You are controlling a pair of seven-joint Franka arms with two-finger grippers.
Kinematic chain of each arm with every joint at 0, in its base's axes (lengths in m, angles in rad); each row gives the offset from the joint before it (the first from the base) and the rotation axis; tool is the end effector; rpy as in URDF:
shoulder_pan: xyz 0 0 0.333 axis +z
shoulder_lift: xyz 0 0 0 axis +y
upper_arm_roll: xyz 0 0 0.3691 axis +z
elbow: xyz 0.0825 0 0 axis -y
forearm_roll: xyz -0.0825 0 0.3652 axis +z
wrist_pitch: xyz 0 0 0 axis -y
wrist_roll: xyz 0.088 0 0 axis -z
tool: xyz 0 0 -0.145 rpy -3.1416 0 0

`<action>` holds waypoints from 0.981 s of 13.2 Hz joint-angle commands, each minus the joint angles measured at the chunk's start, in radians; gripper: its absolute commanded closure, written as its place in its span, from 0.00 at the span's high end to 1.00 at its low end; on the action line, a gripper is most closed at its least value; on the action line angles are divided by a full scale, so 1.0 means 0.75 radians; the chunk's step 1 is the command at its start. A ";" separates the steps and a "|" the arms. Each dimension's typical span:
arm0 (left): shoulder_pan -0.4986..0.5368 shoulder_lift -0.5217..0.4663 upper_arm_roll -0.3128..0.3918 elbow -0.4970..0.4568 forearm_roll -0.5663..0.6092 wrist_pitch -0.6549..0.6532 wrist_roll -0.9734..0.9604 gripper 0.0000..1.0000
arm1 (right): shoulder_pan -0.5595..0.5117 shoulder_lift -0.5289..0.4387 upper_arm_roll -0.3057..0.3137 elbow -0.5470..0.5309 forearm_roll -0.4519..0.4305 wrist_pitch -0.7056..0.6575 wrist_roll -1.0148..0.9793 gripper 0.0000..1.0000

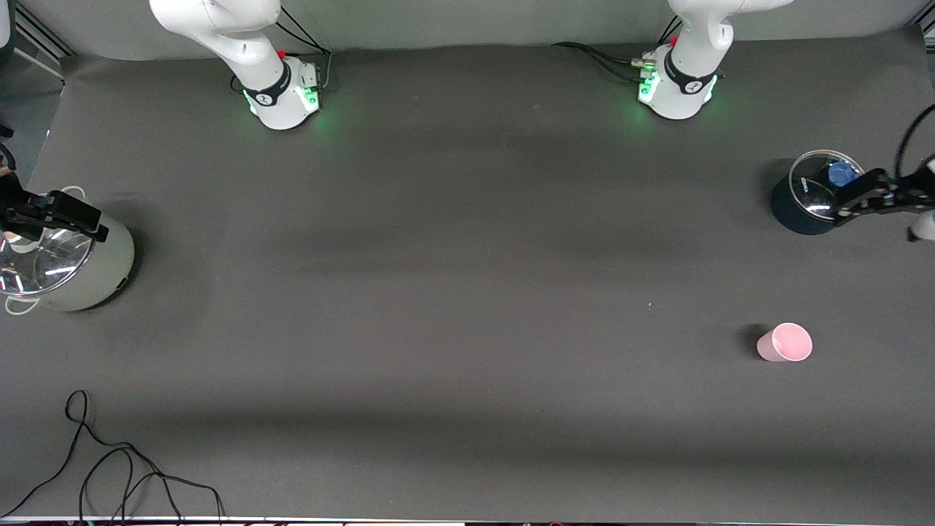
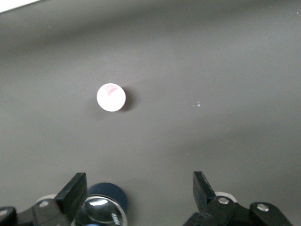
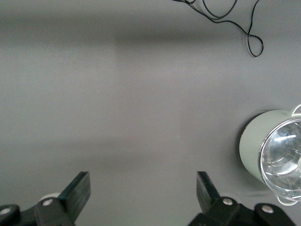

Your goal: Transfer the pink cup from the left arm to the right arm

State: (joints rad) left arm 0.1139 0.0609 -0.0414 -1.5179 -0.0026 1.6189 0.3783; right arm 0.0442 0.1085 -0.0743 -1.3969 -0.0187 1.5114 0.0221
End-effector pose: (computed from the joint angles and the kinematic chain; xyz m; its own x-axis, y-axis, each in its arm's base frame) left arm 0.5629 0.0413 0.6346 0.9529 -0.3008 0.0392 -0.3007 -0.9537 -0.0101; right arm 0.5695 -0.0171 0.6529 0.9986 -0.0528 0.0069 -0.0530 -0.9982 0.0266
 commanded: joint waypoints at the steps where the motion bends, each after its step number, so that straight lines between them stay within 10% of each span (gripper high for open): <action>1: 0.128 0.039 -0.008 0.026 -0.015 0.046 0.288 1.00 | 0.002 0.017 -0.007 0.036 0.019 -0.015 -0.007 1.00; 13: 0.723 0.603 -0.012 0.150 -0.626 0.130 1.808 1.00 | -0.006 0.035 -0.009 0.016 0.029 -0.015 -0.030 1.00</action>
State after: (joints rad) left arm 0.6335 0.3874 -0.0357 -1.4987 -0.4121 1.7187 1.6282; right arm 0.0448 0.1383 -0.0739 -1.3976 -0.0135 1.5105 0.0214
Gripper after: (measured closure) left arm 0.000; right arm 0.000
